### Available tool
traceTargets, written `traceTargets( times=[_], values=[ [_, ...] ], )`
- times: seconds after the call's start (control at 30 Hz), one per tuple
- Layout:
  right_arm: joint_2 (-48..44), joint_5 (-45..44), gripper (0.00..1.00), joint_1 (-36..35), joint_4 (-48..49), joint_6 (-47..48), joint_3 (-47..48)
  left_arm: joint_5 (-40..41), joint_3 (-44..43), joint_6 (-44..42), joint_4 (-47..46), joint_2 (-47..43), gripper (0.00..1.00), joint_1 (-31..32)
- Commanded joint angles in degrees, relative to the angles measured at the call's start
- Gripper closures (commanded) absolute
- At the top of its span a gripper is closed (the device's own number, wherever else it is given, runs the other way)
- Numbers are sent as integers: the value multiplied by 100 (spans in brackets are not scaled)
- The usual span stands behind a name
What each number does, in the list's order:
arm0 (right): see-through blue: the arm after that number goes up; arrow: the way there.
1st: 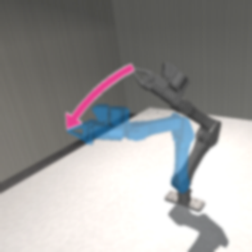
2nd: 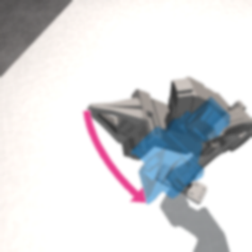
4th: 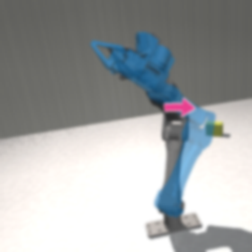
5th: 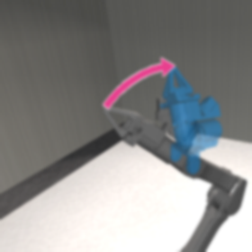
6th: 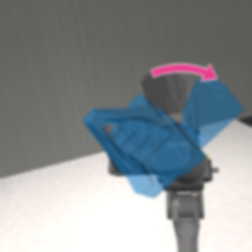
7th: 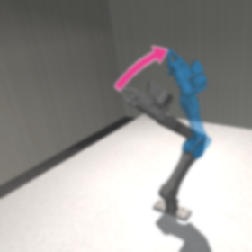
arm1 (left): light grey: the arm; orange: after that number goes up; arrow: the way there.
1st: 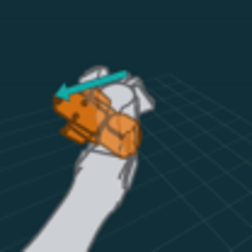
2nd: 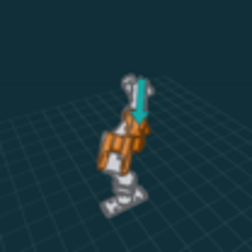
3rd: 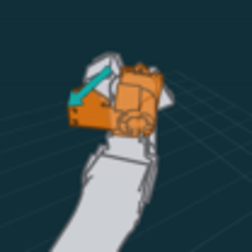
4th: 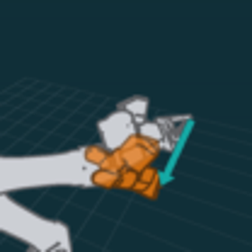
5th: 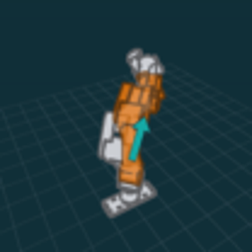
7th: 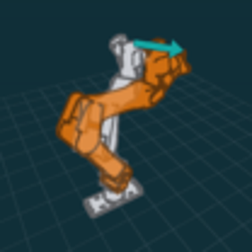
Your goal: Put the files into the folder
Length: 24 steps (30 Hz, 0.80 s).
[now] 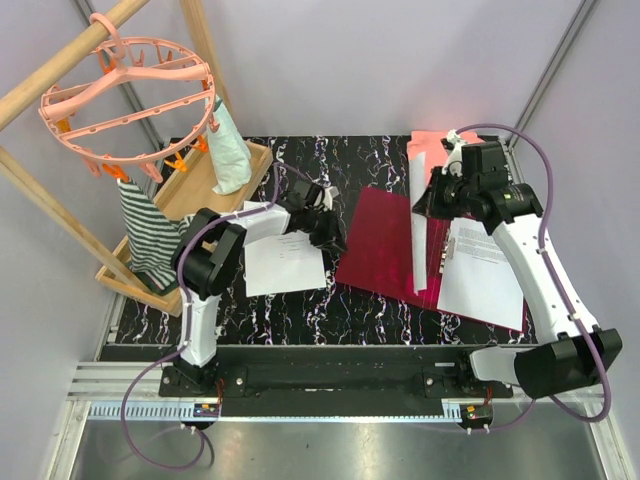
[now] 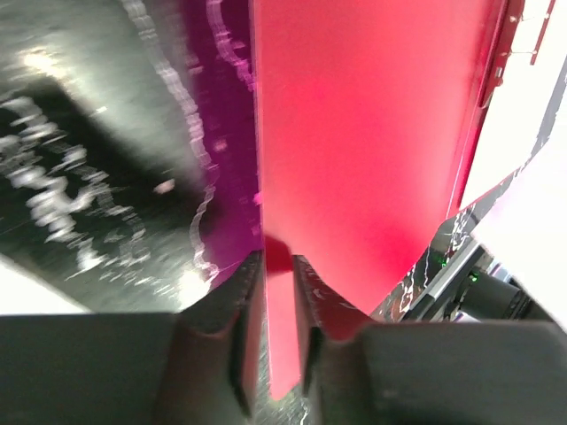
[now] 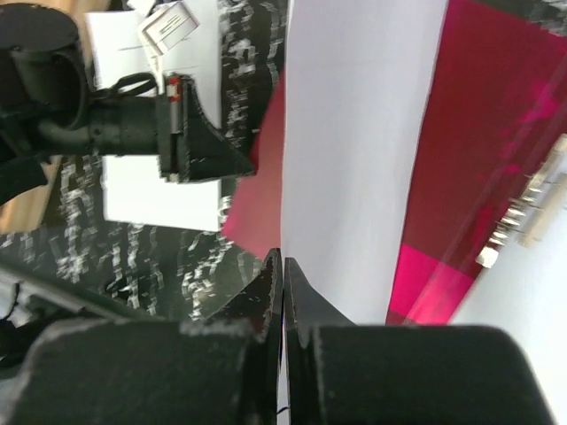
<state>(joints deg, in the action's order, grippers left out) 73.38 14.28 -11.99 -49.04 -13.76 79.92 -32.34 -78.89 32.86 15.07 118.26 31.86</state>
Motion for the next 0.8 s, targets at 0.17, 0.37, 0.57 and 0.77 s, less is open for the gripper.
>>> traceTargets(
  times=[0.17, 0.37, 0.57, 0.77],
  values=[
    [659, 1534, 100, -268, 860, -399, 287, -369, 524, 150, -443, -857, 100, -540],
    [607, 1349, 100, -357, 904, -391, 375, -896, 681, 273, -758, -760, 49, -558],
    [370, 1270, 100, -348, 896, -426, 410, -1345, 656, 528, -1286, -365, 37, -549],
    [185, 1305, 100, -278, 896, -400, 410, -1556, 401, 712, -1489, 92, 37, -365]
  ],
)
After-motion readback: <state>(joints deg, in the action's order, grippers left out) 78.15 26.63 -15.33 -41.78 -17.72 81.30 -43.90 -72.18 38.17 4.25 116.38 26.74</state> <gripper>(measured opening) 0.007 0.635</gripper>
